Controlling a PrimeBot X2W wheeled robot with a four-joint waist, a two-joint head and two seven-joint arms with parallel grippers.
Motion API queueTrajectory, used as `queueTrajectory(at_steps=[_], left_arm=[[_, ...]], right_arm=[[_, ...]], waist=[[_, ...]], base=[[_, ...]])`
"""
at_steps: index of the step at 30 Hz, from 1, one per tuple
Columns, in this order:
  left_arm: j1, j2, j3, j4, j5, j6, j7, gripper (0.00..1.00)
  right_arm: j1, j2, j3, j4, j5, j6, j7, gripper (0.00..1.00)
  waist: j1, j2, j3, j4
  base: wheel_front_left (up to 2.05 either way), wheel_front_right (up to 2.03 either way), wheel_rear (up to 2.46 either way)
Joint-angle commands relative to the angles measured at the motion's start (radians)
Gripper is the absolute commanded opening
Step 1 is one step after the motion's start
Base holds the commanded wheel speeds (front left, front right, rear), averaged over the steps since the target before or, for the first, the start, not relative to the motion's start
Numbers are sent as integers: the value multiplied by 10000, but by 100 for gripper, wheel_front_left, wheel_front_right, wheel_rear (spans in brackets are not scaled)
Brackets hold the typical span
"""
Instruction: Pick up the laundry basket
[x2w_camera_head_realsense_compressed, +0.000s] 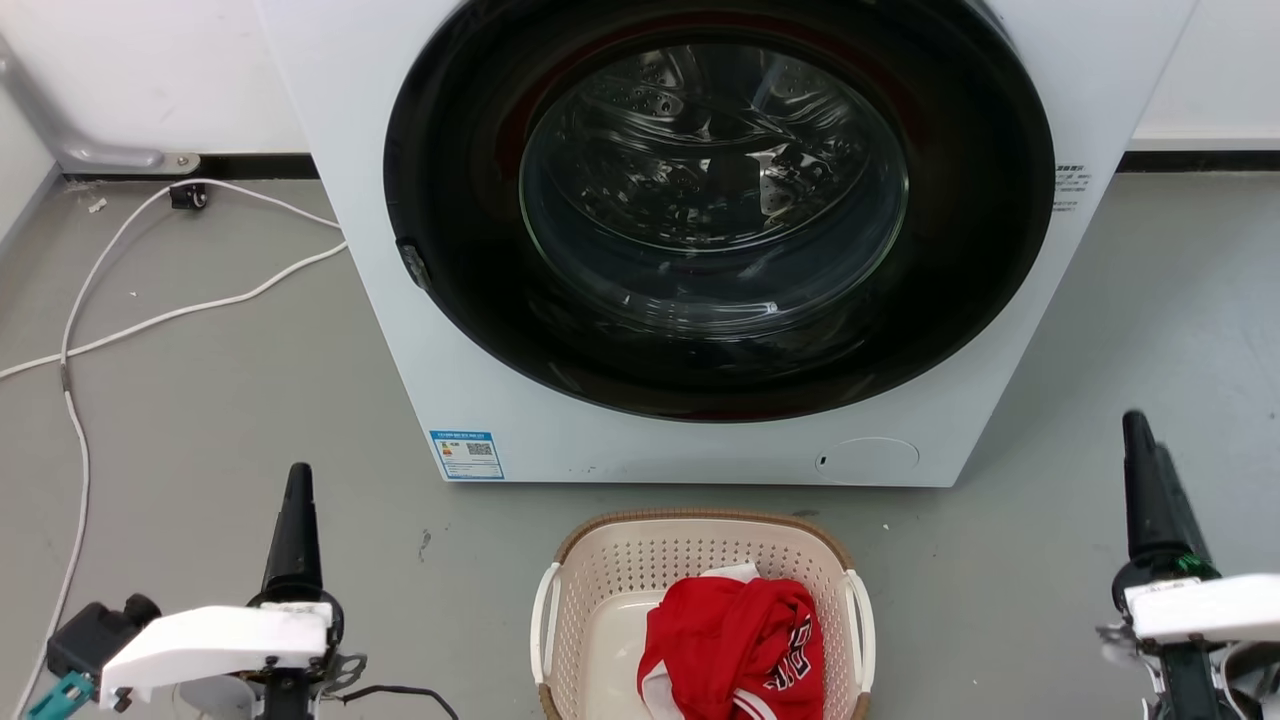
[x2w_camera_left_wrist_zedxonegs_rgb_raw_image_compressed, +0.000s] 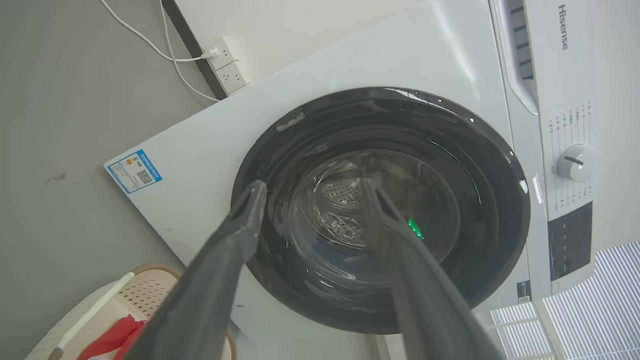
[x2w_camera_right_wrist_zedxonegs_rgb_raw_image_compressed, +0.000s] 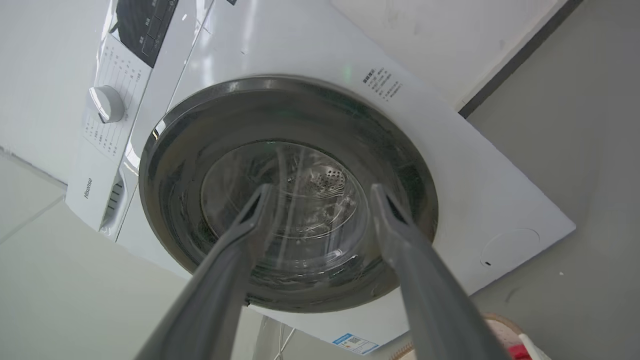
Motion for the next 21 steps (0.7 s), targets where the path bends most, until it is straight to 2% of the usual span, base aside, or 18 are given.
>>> queueTrajectory(at_steps=[1, 10, 21], left_arm=[[-42, 41, -115, -414, 592, 157, -113, 100], [103, 46, -694, -1152, 2612, 289, -421, 100], [297, 51, -1592, -1611, 5312, 0, -759, 100]], right_arm=[[-286, -35, 113, -622, -878, 16, -129, 100], [-37, -40, 830, -1341, -3464, 18, -437, 100], [272, -46, 1104, -1463, -5315, 19, -783, 100]], waist=[[0, -1, 17, 3], [0, -1, 46, 23], [0, -1, 66, 12]], base=[[0, 0, 0], [0, 0, 0], [0, 0, 0]])
